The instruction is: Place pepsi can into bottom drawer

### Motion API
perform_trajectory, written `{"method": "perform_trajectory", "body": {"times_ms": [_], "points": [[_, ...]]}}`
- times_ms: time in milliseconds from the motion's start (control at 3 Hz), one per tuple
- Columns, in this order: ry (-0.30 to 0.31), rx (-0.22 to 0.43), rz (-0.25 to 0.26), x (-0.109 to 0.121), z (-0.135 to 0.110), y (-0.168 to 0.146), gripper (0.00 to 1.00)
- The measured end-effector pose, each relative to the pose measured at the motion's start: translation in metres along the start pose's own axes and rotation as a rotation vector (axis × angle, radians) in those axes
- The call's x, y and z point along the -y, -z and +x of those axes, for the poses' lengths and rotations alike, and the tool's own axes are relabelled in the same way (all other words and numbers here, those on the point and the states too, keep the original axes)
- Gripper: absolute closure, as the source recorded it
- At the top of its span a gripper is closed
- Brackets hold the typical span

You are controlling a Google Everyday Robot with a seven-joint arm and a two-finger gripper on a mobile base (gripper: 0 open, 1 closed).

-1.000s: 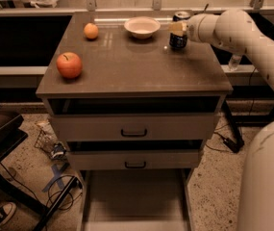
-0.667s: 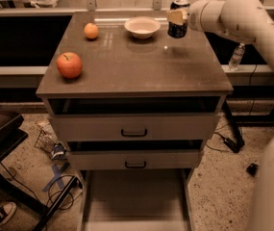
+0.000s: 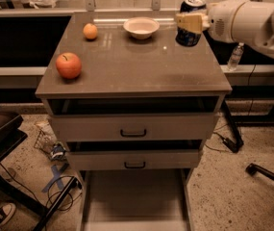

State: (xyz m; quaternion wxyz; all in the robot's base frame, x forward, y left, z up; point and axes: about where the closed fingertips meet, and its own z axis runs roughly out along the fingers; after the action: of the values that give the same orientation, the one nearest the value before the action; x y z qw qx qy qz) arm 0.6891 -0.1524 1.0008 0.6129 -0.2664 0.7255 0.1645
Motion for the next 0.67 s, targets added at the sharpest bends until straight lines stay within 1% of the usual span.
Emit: {"method": "perform_trajectory", "body": {"times_ms": [333,667], "points": [[0.043,0.01,-0.138,-0.043,0.009,0.05,1.0],[0.054,-0.04,-0.205,-0.03,0.039,0.134,1.0]]}}
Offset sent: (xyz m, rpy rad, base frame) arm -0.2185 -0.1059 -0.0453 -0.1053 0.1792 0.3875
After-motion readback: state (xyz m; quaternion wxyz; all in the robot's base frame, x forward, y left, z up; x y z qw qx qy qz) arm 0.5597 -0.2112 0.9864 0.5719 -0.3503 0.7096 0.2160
